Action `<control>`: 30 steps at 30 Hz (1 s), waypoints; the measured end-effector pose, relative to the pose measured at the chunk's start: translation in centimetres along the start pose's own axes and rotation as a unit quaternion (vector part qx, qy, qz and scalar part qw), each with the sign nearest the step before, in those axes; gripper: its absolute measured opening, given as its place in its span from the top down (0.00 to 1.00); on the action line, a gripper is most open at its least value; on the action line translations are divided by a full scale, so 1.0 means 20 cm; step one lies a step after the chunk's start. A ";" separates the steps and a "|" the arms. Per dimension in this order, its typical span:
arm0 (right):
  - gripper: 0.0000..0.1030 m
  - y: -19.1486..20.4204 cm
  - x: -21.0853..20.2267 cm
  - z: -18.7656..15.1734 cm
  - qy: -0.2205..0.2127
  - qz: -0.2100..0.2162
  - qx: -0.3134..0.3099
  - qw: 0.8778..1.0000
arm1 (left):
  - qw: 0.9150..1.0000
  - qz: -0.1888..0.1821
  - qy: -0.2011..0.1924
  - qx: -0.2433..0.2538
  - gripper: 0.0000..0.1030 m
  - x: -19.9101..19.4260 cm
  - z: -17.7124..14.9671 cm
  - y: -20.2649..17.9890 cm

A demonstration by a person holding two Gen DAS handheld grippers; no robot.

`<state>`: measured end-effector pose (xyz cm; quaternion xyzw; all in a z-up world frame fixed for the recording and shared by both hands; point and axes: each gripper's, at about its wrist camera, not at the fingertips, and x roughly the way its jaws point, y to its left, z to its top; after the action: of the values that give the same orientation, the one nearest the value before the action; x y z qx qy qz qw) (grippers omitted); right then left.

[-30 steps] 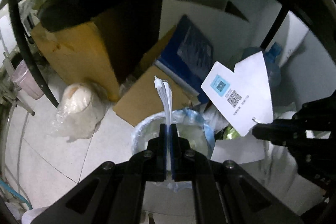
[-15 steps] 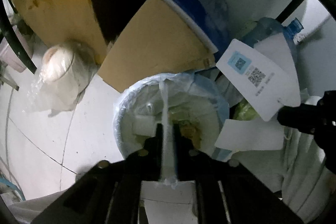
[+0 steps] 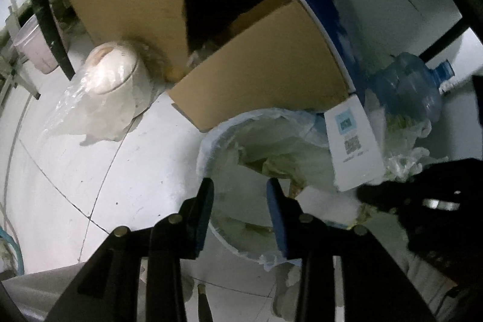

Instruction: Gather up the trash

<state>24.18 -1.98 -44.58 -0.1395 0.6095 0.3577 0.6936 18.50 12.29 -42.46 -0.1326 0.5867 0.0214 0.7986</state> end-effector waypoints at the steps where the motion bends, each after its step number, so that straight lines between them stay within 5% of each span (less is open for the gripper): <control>1: 0.99 0.01 0.02 0.01 0.005 0.004 -0.003 1.000 | 1.000 0.002 -0.002 -0.002 0.65 -0.01 0.00 0.01; 13: 0.96 0.10 0.17 0.03 0.044 0.001 -0.013 0.999 | 0.999 0.018 -0.014 -0.030 0.63 -0.12 -0.02 0.14; 30: 0.94 0.10 -0.16 -0.06 0.000 -0.015 0.001 1.000 | 0.998 0.033 -0.051 -0.011 0.63 -0.39 -0.11 0.03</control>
<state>21.91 -2.39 -41.41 -0.1486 0.6077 0.3466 0.6989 13.86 13.33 -35.88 -0.1205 0.5488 0.0604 0.8250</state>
